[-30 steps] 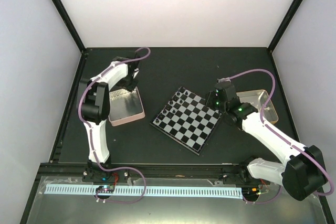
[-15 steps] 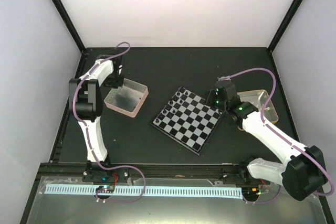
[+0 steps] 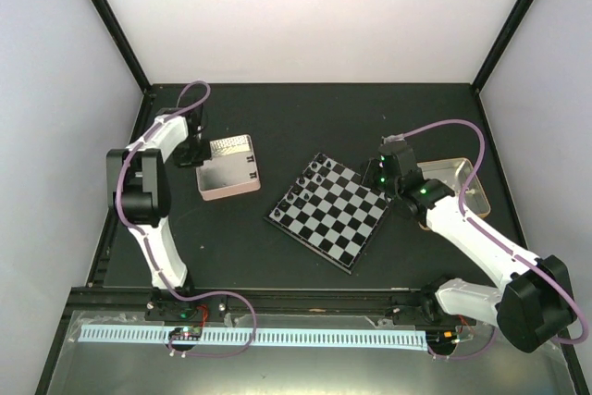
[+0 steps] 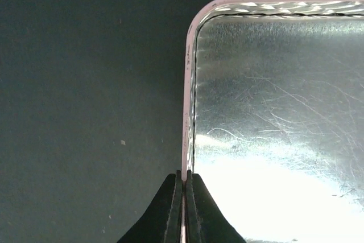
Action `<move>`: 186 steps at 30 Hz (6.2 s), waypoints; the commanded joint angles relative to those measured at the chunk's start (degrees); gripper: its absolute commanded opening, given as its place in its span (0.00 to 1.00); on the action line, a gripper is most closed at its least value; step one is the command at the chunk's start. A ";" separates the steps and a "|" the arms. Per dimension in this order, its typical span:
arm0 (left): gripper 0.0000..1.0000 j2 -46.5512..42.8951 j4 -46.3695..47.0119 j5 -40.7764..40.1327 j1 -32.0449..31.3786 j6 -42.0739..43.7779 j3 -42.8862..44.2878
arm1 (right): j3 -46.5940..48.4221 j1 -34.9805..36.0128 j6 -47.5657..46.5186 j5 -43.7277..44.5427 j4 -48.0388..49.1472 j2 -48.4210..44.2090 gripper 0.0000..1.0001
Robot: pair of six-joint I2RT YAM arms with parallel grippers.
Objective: Set up the chess pieces on the board
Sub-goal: Adjust the storage box at the center of the board, then pick up the chess piece from the storage box, then place the chess piece on the chessboard.
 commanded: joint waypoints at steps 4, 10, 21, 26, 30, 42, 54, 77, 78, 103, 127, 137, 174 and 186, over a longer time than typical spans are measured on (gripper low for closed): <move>0.22 -6.03 -0.32 2.71 0.25 -6.68 -7.19 | 0.44 -0.34 -0.26 -0.67 0.71 -0.37 0.26; 0.36 -16.43 3.07 4.18 -0.01 -9.80 -8.12 | 0.17 -0.34 -0.09 -0.89 0.72 -0.86 0.26; 0.39 -26.71 32.06 30.79 -1.38 -28.10 -25.46 | -0.36 -0.34 1.21 -0.95 1.26 -0.17 0.26; 0.38 -22.01 46.49 35.17 -3.70 -41.84 -31.32 | -0.11 -0.33 1.47 -0.91 1.31 0.48 0.26; 0.39 -16.83 49.13 33.42 -5.39 -48.92 -29.70 | 0.00 -0.34 1.91 -0.92 1.33 0.81 0.26; 0.37 -9.63 41.15 23.57 -7.86 -53.55 -24.17 | -0.36 -0.43 2.28 0.03 2.16 2.12 0.26; 0.34 -4.94 42.47 25.78 -8.65 -55.74 -22.42 | -0.45 -0.69 1.98 0.07 2.91 3.13 0.26; 0.25 0.51 48.57 27.75 -8.69 -60.61 -21.61 | -0.58 -1.39 1.96 0.71 2.49 3.00 0.26; 0.24 0.57 48.56 27.76 -8.69 -60.67 -21.70 | -0.66 -1.39 2.04 0.82 2.43 2.91 0.26; 0.02 -10.06 39.76 13.73 -10.76 -39.65 -22.04 | -1.39 -1.57 1.51 -0.53 3.47 2.25 0.26; 0.02 -20.24 37.84 42.31 -32.90 -15.03 -18.30 | -5.75 0.18 -11.03 -40.01 28.93 12.10 0.58; 0.02 -18.99 43.85 48.93 -35.99 -19.01 -19.45 | -8.88 0.25 -10.26 -37.69 30.55 11.66 0.47; 0.27 -17.50 23.03 60.69 -34.94 -14.34 -8.18 | -13.11 0.38 -32.57 -39.29 33.54 3.27 0.01; 0.30 -14.30 19.56 59.60 -35.05 -13.51 -5.97 | -12.95 1.06 -33.50 -40.25 32.98 3.43 0.01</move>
